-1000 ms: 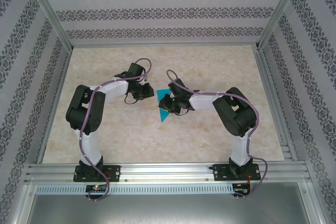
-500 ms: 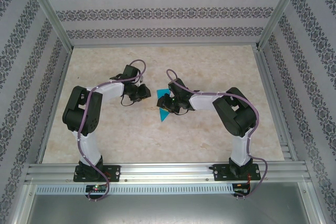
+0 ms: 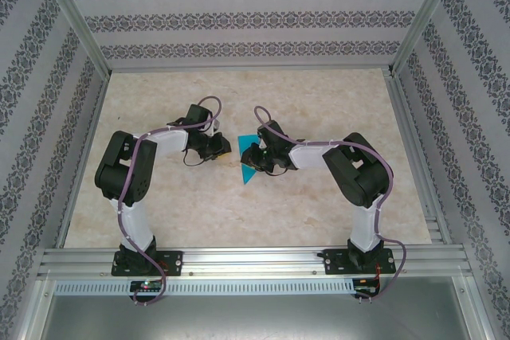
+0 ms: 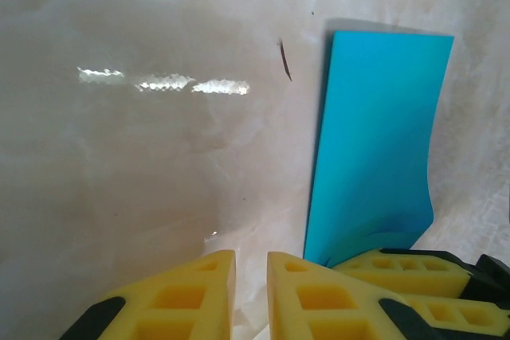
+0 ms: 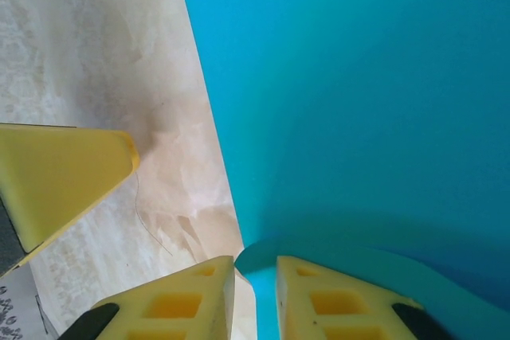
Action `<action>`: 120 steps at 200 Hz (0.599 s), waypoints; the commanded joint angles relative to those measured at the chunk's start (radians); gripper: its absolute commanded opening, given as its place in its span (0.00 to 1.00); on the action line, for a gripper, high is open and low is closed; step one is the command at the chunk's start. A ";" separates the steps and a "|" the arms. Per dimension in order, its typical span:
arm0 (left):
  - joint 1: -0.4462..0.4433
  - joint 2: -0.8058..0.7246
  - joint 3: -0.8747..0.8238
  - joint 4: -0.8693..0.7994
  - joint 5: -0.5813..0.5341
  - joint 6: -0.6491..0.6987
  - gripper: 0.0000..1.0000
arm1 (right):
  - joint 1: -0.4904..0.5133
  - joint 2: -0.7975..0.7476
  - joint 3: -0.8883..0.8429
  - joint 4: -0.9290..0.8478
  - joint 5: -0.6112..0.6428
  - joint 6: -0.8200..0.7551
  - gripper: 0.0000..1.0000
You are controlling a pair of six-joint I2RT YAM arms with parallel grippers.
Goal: Fold a paper plane with a square sheet of paper (pick it up from the middle)
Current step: Third fold the triangle at the center of the table.
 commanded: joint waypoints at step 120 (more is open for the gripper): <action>-0.081 -0.037 -0.040 0.116 0.142 -0.011 0.09 | -0.012 0.025 -0.037 -0.066 0.041 -0.014 0.00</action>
